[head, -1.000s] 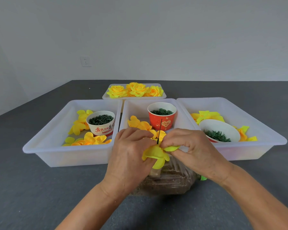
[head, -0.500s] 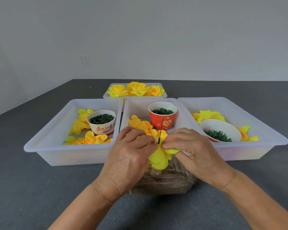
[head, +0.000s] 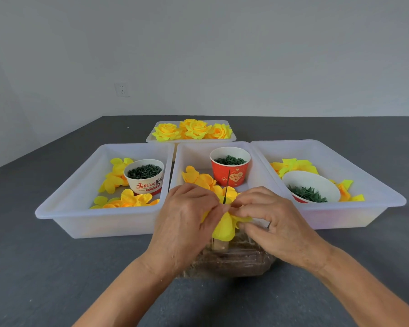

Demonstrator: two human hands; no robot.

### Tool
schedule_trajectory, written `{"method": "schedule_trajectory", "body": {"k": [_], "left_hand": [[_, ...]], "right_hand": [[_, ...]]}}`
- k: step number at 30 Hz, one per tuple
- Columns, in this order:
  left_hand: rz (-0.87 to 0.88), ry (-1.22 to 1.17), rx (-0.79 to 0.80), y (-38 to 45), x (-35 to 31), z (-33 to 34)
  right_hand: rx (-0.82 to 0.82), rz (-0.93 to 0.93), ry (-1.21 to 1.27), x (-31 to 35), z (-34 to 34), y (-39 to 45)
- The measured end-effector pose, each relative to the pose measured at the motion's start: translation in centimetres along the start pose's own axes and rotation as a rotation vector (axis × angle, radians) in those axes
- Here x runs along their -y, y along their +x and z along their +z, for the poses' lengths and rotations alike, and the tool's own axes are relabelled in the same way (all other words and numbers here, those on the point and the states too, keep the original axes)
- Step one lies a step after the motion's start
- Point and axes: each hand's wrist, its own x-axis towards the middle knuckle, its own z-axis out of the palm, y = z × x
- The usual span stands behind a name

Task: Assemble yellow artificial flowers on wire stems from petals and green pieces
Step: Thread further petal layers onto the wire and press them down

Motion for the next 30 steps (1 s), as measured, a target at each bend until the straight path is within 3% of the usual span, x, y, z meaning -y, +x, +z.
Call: {"method": "schedule_trajectory", "body": {"k": [5,7,13,23,30], "left_hand": [[-0.378,-0.306,-0.029,0.9,-0.3,0.7],[-0.454,-0.382,-0.007,1.0,-0.2,0.7],[-0.482,-0.433,0.061,1.4,0.0,0.6],[-0.509,-0.486,0.069,1.6,0.1,0.9],[-0.47,-0.522,0.068,1.1,0.8,1.4]], "right_hand": [[-0.002,0.104,0.123,-0.1,-0.3,0.2],[-0.009,0.15,0.183,-0.1,-0.4,0.3],[-0.036,0.274,0.221,-0.4,-0.4,0.4],[-0.085,0.3,0.249,-0.6,0.5,0.9],[-0.184,0.284,0.535,-0.9,2.5,1.1]]}}
